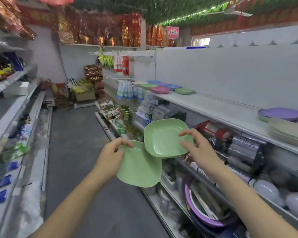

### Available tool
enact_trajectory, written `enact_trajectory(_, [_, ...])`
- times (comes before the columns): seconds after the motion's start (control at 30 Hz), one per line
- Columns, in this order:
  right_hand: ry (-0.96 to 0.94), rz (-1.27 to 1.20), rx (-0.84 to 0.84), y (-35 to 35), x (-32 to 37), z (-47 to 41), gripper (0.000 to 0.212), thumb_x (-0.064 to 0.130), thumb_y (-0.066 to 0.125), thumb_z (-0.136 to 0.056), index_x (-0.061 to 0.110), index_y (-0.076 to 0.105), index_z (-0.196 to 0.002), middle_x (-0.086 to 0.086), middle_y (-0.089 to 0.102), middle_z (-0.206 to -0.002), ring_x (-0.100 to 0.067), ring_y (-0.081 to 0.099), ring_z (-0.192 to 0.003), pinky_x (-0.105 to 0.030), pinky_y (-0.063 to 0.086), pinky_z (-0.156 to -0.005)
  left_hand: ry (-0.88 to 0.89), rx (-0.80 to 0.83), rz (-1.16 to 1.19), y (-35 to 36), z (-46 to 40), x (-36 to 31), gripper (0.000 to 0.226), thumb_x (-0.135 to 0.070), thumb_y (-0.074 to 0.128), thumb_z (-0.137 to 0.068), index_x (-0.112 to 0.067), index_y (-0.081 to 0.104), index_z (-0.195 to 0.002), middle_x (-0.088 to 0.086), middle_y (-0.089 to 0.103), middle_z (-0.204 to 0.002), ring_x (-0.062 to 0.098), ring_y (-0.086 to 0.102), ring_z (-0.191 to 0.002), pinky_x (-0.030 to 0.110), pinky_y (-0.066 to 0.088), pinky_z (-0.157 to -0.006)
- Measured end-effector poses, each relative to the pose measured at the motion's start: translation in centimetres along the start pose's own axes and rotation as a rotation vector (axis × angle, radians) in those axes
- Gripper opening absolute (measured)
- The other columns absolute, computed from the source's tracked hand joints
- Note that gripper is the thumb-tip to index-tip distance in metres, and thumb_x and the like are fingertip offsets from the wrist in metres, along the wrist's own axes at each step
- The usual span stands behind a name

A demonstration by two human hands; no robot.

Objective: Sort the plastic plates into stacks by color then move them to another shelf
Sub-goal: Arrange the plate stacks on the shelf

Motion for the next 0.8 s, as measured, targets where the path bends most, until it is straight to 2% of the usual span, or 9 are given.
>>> enact_trajectory(0.07, [-0.01, -0.003, 0.023, 1.9, -0.8, -2.7, 0.016, 0.017, 0.061, -0.1, 0.03, 0.064, -0.109, 0.006, 0.063, -0.113, -0.001, 0.058, -0.056, -0.023, 0.05, -0.058, -0.029, -0.023, -0.015, -1.0, -2.3, 1.4, 0.045, 0.0, 0.04, -0.088, -0.033, 0.071, -0.093, 0.021, 0.064, -0.096, 0.02, 0.05, -0.072, 0.033, 0.038, -0.066])
enact_trajectory(0.17, [-0.012, -0.013, 0.052, 4.1, -2.5, -7.1, 0.017, 0.018, 0.06, -0.1, 0.031, 0.063, -0.111, 0.011, 0.063, -0.112, -0.003, 0.055, -0.054, -0.023, 0.048, -0.054, -0.051, -0.042, -0.027, -1.7, -6.4, 3.1, 0.045, -0.002, 0.041, -0.087, -0.033, 0.071, -0.098, 0.021, 0.066, -0.103, 0.023, 0.051, -0.075, 0.035, 0.04, -0.069])
enact_trajectory(0.23, [-0.018, -0.024, 0.058, 5.2, -3.8, -10.5, 0.015, 0.018, 0.061, -0.1, 0.031, 0.062, -0.108, 0.016, 0.065, -0.101, -0.004, 0.056, -0.058, -0.023, 0.048, -0.058, -0.07, -0.049, -0.04, -1.9, -9.8, 3.8, 0.042, -0.004, 0.042, -0.087, -0.032, 0.07, -0.098, 0.02, 0.066, -0.104, 0.023, 0.051, -0.075, 0.035, 0.039, -0.068])
enact_trajectory(0.33, [0.002, -0.083, 0.072, 6.8, -5.7, -16.3, 0.01, 0.018, 0.063, -0.099, 0.027, 0.06, -0.103, 0.01, 0.066, -0.095, -0.009, 0.06, -0.061, -0.03, 0.05, -0.06, -0.091, -0.054, -0.049, -1.9, -15.2, 4.6, 0.033, -0.016, 0.045, -0.077, -0.029, 0.069, -0.096, 0.029, 0.061, -0.102, 0.023, 0.048, -0.073, 0.036, 0.037, -0.068])
enact_trajectory(0.4, [0.034, -0.135, 0.112, 7.9, -6.9, -20.2, 0.011, 0.02, 0.063, -0.099, 0.028, 0.059, -0.103, 0.007, 0.067, -0.087, -0.021, 0.061, -0.062, -0.041, 0.049, -0.06, -0.11, -0.063, -0.058, -1.9, -18.8, 4.9, 0.037, -0.023, 0.045, -0.069, -0.03, 0.069, -0.097, 0.03, 0.06, -0.103, 0.023, 0.049, -0.075, 0.038, 0.038, -0.07])
enact_trajectory(0.47, [0.051, -0.18, 0.136, 8.8, -8.0, -23.8, 0.011, 0.019, 0.063, -0.099, 0.028, 0.06, -0.105, 0.007, 0.066, -0.08, -0.024, 0.059, -0.059, -0.044, 0.047, -0.059, -0.11, -0.074, -0.056, -2.2, -22.2, 5.3, 0.037, -0.025, 0.048, -0.07, -0.031, 0.069, -0.099, 0.03, 0.06, -0.105, 0.023, 0.05, -0.076, 0.038, 0.039, -0.071])
enact_trajectory(0.57, [0.071, -0.207, 0.121, 9.8, -8.5, -28.2, 0.011, 0.016, 0.061, -0.101, 0.024, 0.059, -0.109, 0.007, 0.06, -0.093, -0.015, 0.058, -0.054, -0.039, 0.048, -0.057, -0.101, -0.086, -0.043, -2.7, -26.8, 5.9, 0.033, -0.026, 0.053, -0.072, -0.031, 0.07, -0.099, 0.028, 0.062, -0.109, 0.025, 0.053, -0.08, 0.038, 0.04, -0.074])
enact_trajectory(0.67, [0.068, -0.208, 0.134, 10.0, -8.7, -32.5, 0.013, 0.018, 0.062, -0.101, 0.029, 0.06, -0.108, 0.003, 0.062, -0.106, -0.023, 0.061, -0.062, -0.038, 0.049, -0.06, -0.065, -0.098, -0.018, -2.9, -31.6, 6.1, 0.026, -0.015, 0.056, -0.085, -0.031, 0.071, -0.1, 0.027, 0.062, -0.109, 0.025, 0.054, -0.08, 0.036, 0.041, -0.074])
enact_trajectory(0.8, [0.064, -0.21, 0.058, 10.0, -9.1, -38.0, 0.013, 0.019, 0.062, -0.102, 0.03, 0.061, -0.108, -0.001, 0.065, -0.111, -0.017, 0.063, -0.062, -0.031, 0.051, -0.056, -0.023, -0.086, 0.005, -2.2, -39.2, 6.4, 0.04, 0.002, 0.047, -0.089, -0.03, 0.071, -0.092, 0.015, 0.069, -0.102, 0.023, 0.055, -0.074, 0.034, 0.042, -0.068])
Point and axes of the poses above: each hand's wrist, its own z-axis away from the middle knuckle, its own y-axis out of the palm, x = y × z, the point moved 1 cm from there along -z, towards the middle knuckle
